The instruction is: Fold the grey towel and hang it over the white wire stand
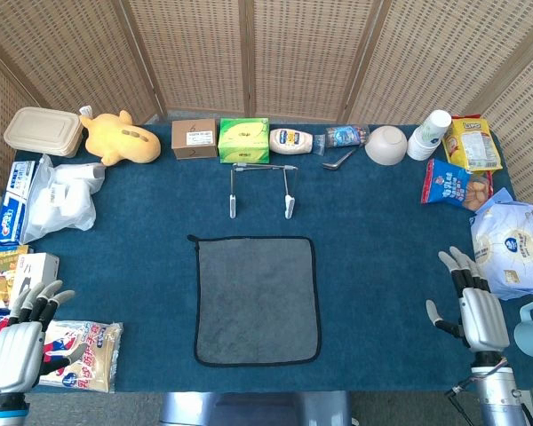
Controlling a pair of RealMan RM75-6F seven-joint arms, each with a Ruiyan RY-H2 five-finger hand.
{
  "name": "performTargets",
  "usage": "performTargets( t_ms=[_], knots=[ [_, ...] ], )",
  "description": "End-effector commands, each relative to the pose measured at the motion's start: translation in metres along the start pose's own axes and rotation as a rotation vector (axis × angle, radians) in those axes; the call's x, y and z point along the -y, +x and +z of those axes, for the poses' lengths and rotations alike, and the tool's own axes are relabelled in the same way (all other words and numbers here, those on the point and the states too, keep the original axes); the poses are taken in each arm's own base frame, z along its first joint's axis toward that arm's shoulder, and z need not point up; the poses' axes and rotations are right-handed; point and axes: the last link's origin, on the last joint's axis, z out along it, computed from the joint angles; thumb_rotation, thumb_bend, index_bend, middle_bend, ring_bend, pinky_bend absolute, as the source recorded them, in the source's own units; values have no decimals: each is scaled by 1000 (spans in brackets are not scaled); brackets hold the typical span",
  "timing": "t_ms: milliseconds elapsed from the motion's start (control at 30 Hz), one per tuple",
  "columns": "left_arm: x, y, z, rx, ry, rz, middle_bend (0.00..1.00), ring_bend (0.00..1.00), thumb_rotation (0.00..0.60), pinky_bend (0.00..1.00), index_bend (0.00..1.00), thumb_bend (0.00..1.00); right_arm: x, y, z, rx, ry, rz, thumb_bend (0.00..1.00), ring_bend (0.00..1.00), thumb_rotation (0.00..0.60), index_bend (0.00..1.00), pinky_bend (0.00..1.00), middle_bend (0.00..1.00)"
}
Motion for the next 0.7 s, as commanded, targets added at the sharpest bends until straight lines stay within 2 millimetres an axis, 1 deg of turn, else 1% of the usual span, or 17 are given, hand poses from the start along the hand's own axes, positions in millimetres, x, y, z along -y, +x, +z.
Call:
performTargets(
  t_ms=[33, 267, 467, 700],
  knots=[
    [0, -1, 1, 3, 2, 2, 152, 20, 600, 0, 223, 189, 0, -1, 1, 2, 0, -2, 379, 0, 600, 55, 0, 33],
    [0, -4, 3, 17, -1, 14, 152, 21, 600, 0, 224, 188, 3, -4, 5, 11, 10, 0, 379, 0, 600, 55, 0, 32],
    [-1, -1, 4, 8, -7, 13, 152, 21, 600, 0, 224, 187, 2, -5, 5, 6, 6, 10, 379, 0, 600, 55, 0, 33],
    [-4, -2, 10, 33, -36, 11, 146, 20, 600, 0, 221, 189, 3, -6, 4, 8, 4, 7, 377, 0, 600, 56, 0, 33]
  ],
)
